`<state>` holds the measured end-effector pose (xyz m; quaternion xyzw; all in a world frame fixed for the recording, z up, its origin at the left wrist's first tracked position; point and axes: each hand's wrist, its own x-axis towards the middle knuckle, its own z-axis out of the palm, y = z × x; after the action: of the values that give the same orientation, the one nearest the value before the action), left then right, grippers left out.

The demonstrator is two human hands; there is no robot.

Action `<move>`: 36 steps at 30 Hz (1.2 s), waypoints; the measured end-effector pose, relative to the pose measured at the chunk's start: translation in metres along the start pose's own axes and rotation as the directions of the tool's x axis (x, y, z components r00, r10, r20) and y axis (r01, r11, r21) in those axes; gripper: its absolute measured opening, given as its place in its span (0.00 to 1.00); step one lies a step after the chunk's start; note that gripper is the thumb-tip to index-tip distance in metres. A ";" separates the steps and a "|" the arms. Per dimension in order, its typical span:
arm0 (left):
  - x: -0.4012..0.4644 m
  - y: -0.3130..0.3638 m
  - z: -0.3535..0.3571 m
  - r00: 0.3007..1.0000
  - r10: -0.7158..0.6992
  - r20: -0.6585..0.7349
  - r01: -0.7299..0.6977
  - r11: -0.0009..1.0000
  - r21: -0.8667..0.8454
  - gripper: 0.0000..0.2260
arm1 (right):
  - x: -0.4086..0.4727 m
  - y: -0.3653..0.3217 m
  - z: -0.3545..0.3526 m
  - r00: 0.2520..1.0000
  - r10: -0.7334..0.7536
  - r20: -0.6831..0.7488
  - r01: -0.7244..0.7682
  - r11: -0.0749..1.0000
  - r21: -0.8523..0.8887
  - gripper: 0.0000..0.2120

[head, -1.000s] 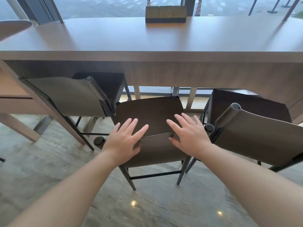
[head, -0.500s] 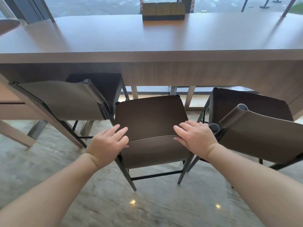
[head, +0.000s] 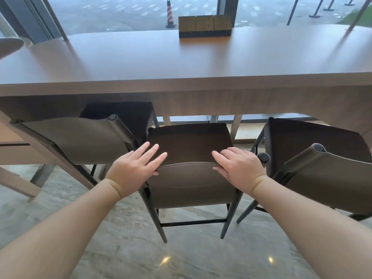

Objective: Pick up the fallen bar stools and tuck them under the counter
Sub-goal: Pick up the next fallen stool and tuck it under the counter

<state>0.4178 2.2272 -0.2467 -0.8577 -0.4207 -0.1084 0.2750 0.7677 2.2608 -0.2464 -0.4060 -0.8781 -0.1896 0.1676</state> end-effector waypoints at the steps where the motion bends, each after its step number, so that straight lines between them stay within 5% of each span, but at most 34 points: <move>1: 0.002 -0.004 0.001 1.000 0.008 0.002 -0.008 1.000 -0.001 0.20 | 0.004 0.001 0.001 1.000 0.005 0.003 -0.005 1.000 0.000 0.15; 10: 0.023 -0.037 0.008 0.997 0.073 0.005 -0.073 0.997 -0.017 0.20 | 0.029 -0.001 0.002 0.999 0.054 0.002 -0.054 0.998 -0.020 0.15; 17: 0.034 -0.074 0.014 0.985 0.086 0.149 -0.078 0.995 -0.060 0.26 | 0.041 -0.026 0.011 0.993 0.121 0.000 -0.121 0.992 -0.034 0.15; 36: 0.046 -0.104 0.034 0.922 -0.138 0.362 0.180 0.980 -0.086 0.28 | 0.092 -0.006 0.036 0.997 0.051 -0.065 -0.051 0.999 -0.006 0.16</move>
<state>0.3633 2.3281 -0.2159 -0.8408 -0.5245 0.0012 0.1342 0.7014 2.3333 -0.2379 -0.4225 -0.8609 -0.2016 0.1995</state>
